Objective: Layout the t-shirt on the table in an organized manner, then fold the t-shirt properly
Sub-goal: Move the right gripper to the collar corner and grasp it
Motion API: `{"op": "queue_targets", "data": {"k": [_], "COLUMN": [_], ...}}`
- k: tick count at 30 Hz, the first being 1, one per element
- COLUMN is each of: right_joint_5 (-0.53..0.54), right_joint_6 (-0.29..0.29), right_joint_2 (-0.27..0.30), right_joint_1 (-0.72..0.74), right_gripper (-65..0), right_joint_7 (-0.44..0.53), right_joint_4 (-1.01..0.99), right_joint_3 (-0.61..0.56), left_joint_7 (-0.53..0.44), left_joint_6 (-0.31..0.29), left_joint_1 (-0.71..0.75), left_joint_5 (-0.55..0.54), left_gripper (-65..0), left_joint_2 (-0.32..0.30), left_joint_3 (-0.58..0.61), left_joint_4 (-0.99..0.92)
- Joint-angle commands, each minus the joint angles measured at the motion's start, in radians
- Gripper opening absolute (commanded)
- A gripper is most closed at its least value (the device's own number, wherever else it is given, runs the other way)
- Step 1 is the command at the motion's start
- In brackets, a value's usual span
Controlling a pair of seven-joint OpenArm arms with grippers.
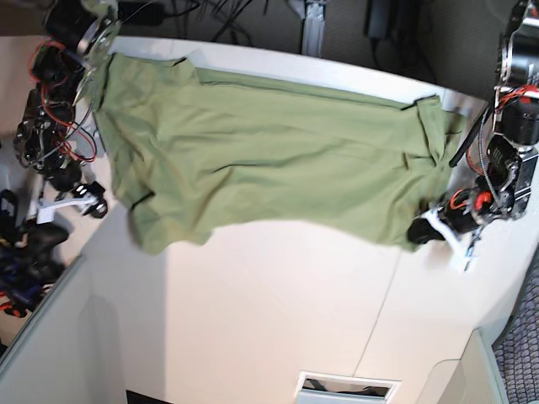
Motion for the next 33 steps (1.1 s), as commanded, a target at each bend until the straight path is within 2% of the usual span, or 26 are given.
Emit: {"op": "queue_targets", "data": {"k": [1, 6, 12, 33], "right_joint_5": [0.012, 0.006, 0.006, 0.023], "right_joint_6": [0.009, 0.056, 0.077, 0.087], "right_joint_2": [0.011, -0.037, -0.086, -0.105], "right_joint_1": [0.046, 0.072, 0.077, 0.132], "right_gripper": [-33.8, -27.0, -26.8, -26.8], "right_joint_7": [0.029, 0.033, 0.051, 0.016], "right_joint_4": [-0.02, -0.071, -0.061, 0.024], "right_joint_3": [-0.013, -0.07, -0.084, -0.103], "left_joint_7": [0.039, 0.039, 0.042, 0.061], "left_joint_6": [-0.005, -0.004, -0.005, -0.005], "left_joint_1": [-0.008, -0.008, -0.008, -0.008], "left_joint_5": [0.023, 0.014, 0.001, 0.0], "left_gripper": [-65.0, -65.0, -65.0, -65.0], "left_joint_2": [-0.009, -0.008, -0.009, -0.009], "left_joint_3": [0.003, 0.003, 0.003, 0.003], "left_joint_4": [0.004, 0.004, 0.004, 0.004]}}
